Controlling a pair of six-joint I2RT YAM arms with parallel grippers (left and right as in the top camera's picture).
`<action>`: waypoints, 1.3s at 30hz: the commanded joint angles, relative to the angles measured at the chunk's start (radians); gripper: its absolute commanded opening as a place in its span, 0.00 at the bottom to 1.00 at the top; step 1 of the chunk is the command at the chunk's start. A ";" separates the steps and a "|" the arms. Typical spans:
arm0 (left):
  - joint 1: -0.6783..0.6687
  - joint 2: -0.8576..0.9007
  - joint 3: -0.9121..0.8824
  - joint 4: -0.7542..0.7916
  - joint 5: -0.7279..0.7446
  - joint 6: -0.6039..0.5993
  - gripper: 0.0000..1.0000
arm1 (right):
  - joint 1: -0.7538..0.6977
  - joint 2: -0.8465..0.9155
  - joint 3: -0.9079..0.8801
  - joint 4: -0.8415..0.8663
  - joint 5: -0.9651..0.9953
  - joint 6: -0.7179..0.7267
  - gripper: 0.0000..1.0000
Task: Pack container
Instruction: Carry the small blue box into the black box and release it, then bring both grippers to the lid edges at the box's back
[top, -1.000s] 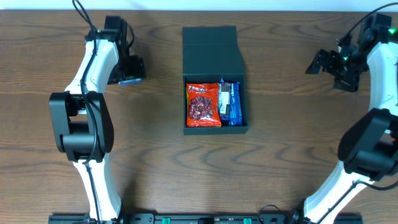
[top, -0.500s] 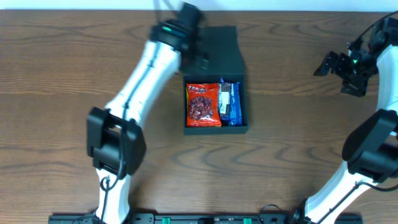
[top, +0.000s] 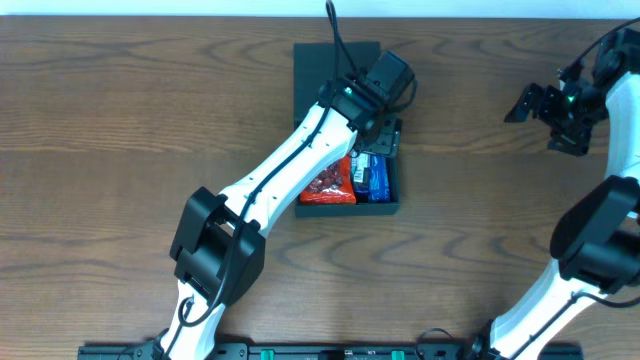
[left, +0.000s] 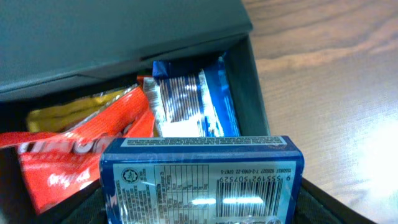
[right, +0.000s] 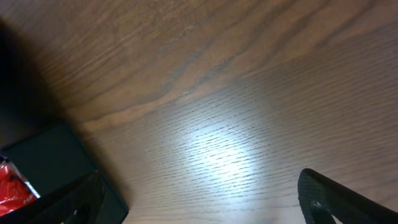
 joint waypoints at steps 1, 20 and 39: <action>0.002 -0.008 -0.043 0.037 0.022 -0.055 0.27 | -0.003 0.003 0.017 -0.001 -0.008 -0.018 0.99; 0.006 0.012 -0.051 0.053 0.029 -0.062 0.91 | -0.003 0.003 0.017 -0.011 -0.029 -0.018 0.99; 0.181 0.011 0.274 -0.102 -0.143 0.019 0.79 | 0.045 0.003 0.017 0.031 -0.216 -0.109 0.45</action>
